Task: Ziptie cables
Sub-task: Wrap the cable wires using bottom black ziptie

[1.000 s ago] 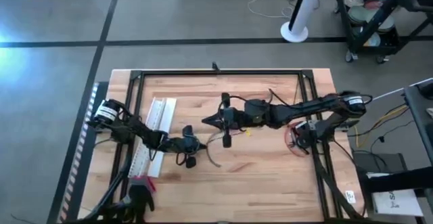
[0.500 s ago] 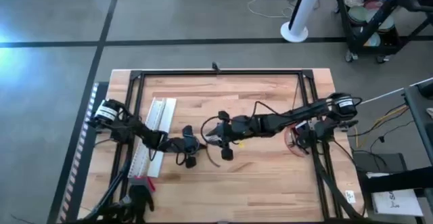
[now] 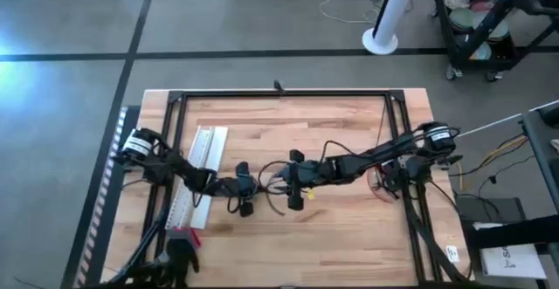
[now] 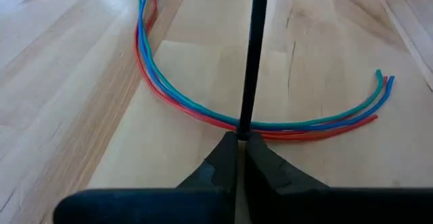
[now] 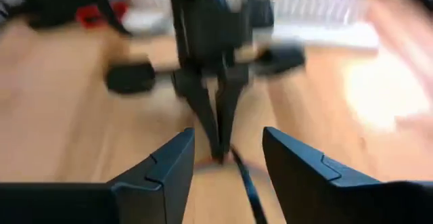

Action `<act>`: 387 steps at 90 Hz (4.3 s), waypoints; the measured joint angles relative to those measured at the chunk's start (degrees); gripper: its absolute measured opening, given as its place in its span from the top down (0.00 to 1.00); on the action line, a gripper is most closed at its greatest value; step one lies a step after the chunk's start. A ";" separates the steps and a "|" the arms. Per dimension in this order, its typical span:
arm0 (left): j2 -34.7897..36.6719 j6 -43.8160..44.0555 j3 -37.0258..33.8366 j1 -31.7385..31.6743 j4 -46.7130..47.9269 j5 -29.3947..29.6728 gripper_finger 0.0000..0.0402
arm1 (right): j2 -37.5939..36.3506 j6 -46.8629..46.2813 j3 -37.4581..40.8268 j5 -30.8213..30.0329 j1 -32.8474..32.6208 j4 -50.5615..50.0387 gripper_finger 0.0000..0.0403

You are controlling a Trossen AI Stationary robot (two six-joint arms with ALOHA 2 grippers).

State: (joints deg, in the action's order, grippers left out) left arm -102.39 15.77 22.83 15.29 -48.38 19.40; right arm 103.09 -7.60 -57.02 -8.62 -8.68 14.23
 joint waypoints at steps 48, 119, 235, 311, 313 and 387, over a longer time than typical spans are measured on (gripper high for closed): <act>0.04 0.00 0.00 -0.02 0.10 0.03 1.00 | 15.47 2.65 -5.57 -1.52 0.17 8.65 0.62; 0.09 0.00 -0.02 -0.01 0.74 0.15 1.00 | 13.43 3.50 -6.33 -1.74 1.34 6.60 0.99; 8.09 -2.81 -0.11 0.44 7.14 2.58 0.71 | 11.16 -1.86 -6.35 -1.46 1.32 -2.13 1.00; 3.74 -8.52 2.20 3.89 -1.15 11.15 0.71 | 9.97 -3.83 -7.96 -1.29 1.19 -2.04 1.00; 3.35 -8.99 2.66 3.89 -0.79 11.19 0.72 | 9.97 -3.85 -8.24 -1.29 1.19 -2.14 1.00; 0.63 -10.75 6.17 4.02 3.12 14.93 0.88 | 9.97 -16.30 -13.96 -0.85 1.21 -14.16 1.00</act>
State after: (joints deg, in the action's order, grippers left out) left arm -101.76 5.02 29.00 19.31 -45.26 34.33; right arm 113.06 -23.89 -70.98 -9.47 -7.46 0.07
